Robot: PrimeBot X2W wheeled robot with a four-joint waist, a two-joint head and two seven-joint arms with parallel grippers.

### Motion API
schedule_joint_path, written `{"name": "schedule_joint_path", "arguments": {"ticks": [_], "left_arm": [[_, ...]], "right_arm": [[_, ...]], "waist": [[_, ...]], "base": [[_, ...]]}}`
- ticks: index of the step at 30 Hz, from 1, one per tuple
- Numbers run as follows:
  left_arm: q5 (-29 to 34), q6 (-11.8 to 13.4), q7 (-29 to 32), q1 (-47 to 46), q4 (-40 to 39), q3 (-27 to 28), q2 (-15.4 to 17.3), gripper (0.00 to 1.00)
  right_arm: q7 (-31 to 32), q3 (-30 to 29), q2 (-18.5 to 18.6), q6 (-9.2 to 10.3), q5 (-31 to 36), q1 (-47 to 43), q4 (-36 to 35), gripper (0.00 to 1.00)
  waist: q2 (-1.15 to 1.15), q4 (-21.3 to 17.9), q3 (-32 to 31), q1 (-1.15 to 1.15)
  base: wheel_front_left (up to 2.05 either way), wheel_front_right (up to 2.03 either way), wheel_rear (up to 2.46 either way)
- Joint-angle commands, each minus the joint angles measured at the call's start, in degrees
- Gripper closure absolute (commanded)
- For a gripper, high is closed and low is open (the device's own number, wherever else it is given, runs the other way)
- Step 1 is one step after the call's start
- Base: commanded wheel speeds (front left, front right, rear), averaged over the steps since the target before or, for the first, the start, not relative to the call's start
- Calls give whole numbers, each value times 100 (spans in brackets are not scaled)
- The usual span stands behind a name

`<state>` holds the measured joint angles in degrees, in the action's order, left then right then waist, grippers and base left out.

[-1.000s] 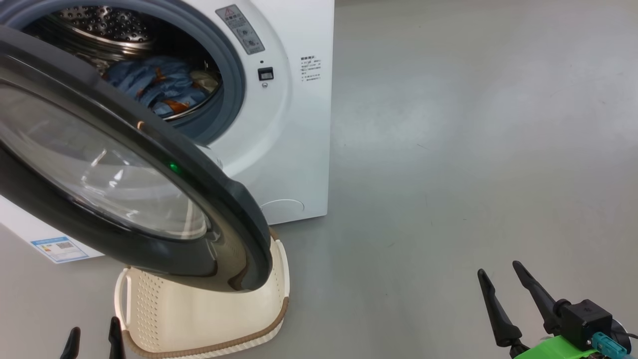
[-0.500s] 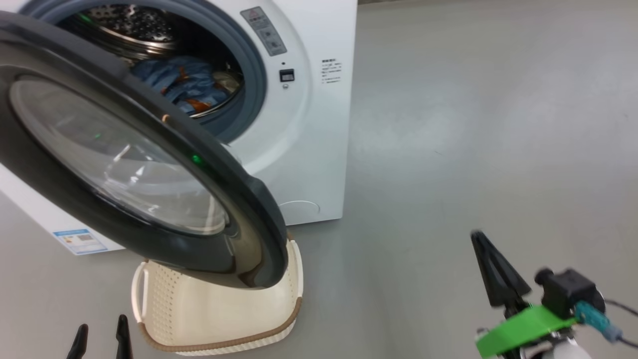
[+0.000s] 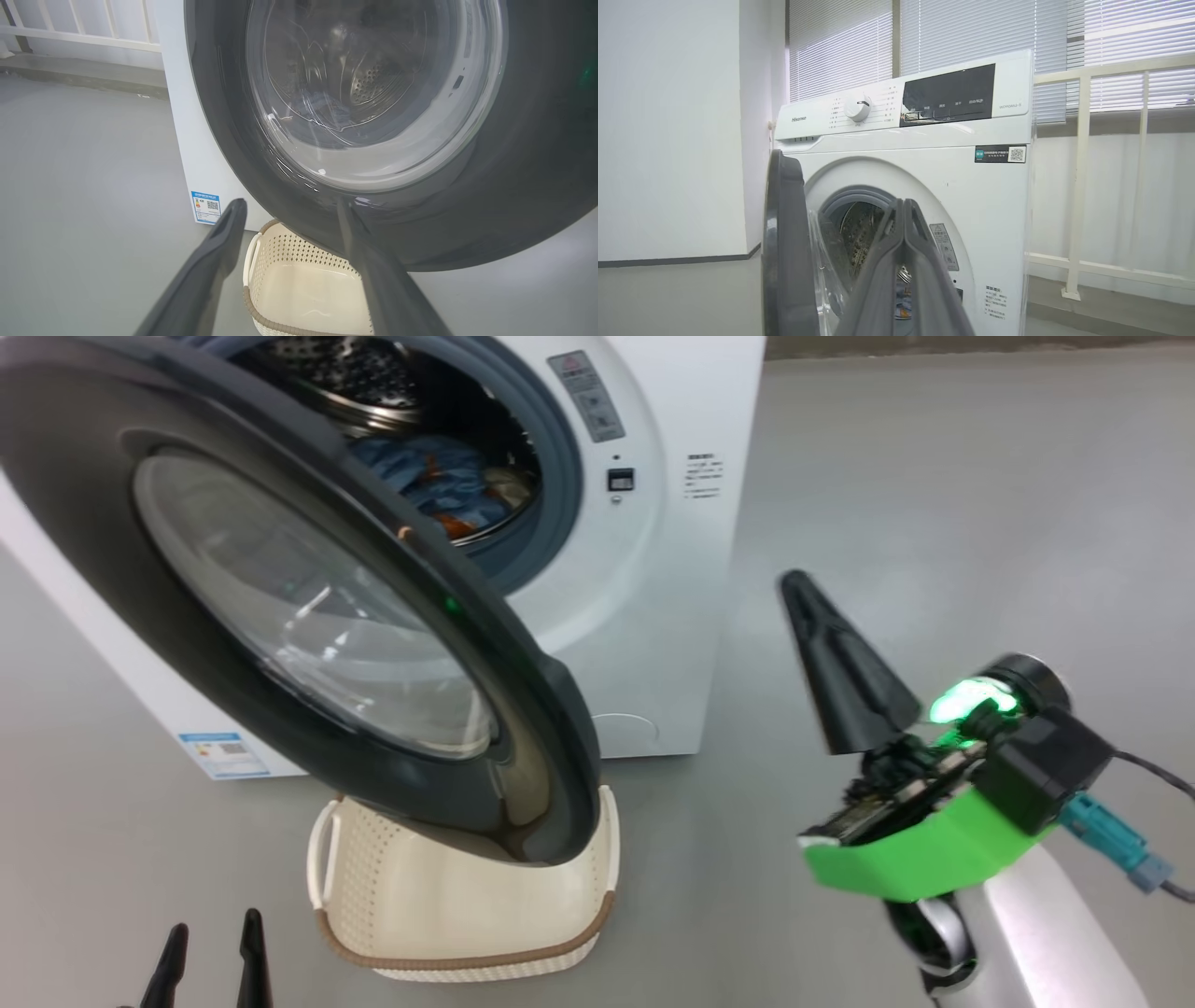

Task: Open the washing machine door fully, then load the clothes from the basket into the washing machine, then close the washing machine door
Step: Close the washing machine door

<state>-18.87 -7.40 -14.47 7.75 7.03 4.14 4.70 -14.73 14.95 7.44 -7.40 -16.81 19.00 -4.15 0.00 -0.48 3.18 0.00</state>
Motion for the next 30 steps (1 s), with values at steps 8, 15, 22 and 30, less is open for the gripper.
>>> {"name": "schedule_joint_path", "arguments": {"ticks": [8,15,22,30], "left_arm": [[54,-9,-52,-308,-242,38,-2,0],[56,-9,-52,-342,-238,-22,-39,0],[37,-9,-52,-415,-205,-35,-52,0],[16,-9,-52,-481,-168,-65,-62,0]], "right_arm": [[-27,1417,-114,-9,-206,274,-559,100],[-27,2392,-106,-9,-416,238,-3,100],[-27,3153,-110,-9,-661,155,732,100],[-27,3199,-149,-9,-795,111,1532,100]], "waist": [[0,359,5,0],[0,441,86,0],[0,498,174,0],[0,512,311,0]], "base": [[0,0,0],[0,0,0],[0,0,0],[0,0,0]]}}
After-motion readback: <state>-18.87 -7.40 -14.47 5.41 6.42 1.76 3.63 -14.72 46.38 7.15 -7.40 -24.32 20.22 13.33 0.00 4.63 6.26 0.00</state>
